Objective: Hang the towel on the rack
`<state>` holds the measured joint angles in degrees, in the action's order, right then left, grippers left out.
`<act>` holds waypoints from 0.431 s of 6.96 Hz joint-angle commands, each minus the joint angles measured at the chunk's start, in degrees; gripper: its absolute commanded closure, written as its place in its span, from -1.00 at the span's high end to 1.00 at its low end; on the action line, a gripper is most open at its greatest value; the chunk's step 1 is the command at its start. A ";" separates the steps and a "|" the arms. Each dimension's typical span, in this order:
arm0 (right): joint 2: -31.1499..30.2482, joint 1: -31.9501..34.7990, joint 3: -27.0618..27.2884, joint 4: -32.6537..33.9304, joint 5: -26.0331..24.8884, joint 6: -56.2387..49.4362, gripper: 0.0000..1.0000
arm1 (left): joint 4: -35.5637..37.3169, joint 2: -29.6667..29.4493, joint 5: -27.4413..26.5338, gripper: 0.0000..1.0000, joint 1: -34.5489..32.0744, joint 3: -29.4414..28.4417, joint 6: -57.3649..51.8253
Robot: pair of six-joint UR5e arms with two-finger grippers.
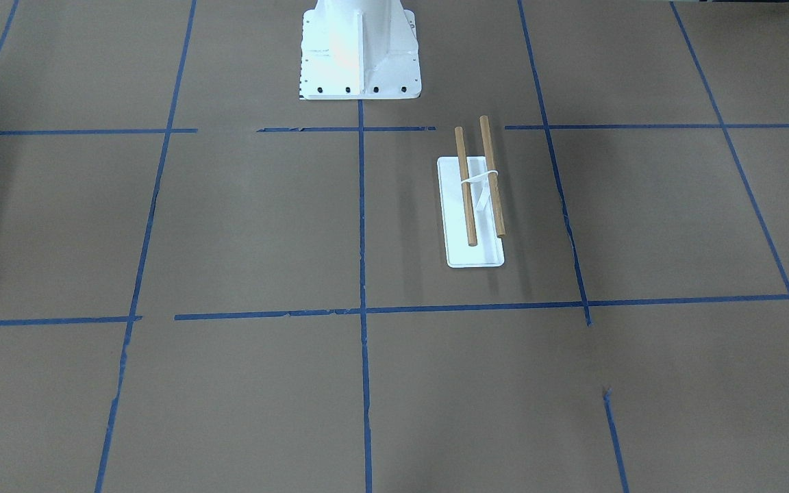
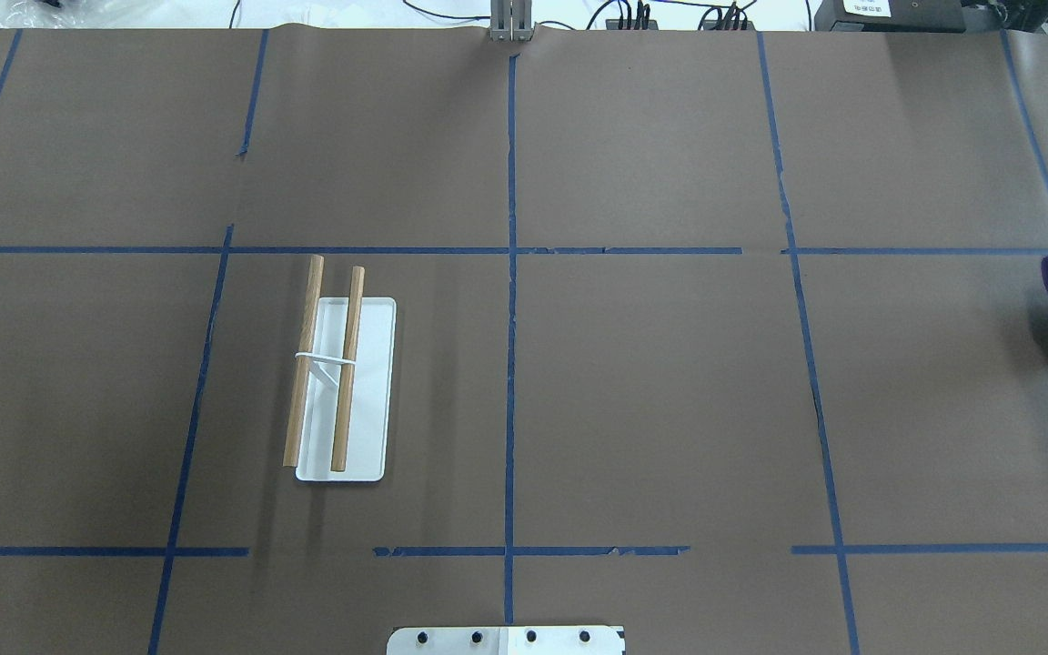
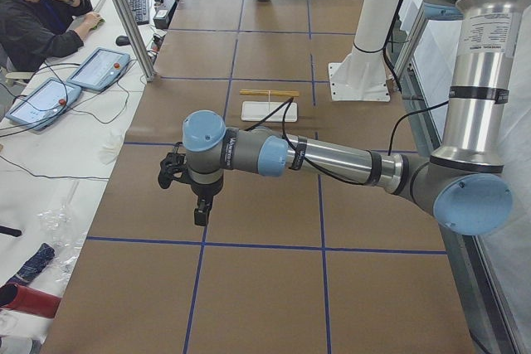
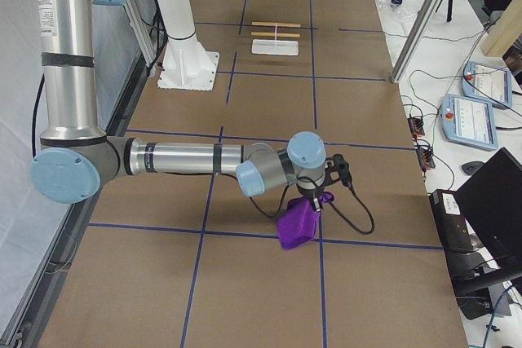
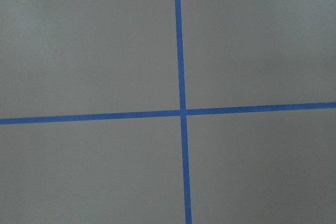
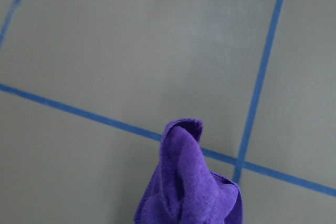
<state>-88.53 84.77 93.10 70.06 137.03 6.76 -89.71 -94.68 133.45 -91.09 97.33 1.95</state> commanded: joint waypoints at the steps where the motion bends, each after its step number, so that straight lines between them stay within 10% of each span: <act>1: 9.81 -0.39 6.92 5.88 3.92 21.16 -1.00 | -0.02 -3.39 0.14 1.00 0.73 0.05 2.25; 3: 19.40 -6.33 9.10 5.18 4.22 46.48 -1.00 | -0.63 -7.34 2.32 1.00 3.28 0.31 11.09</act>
<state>-74.82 81.98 100.48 75.24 140.97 38.81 -89.93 -99.66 134.15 -88.95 97.50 7.87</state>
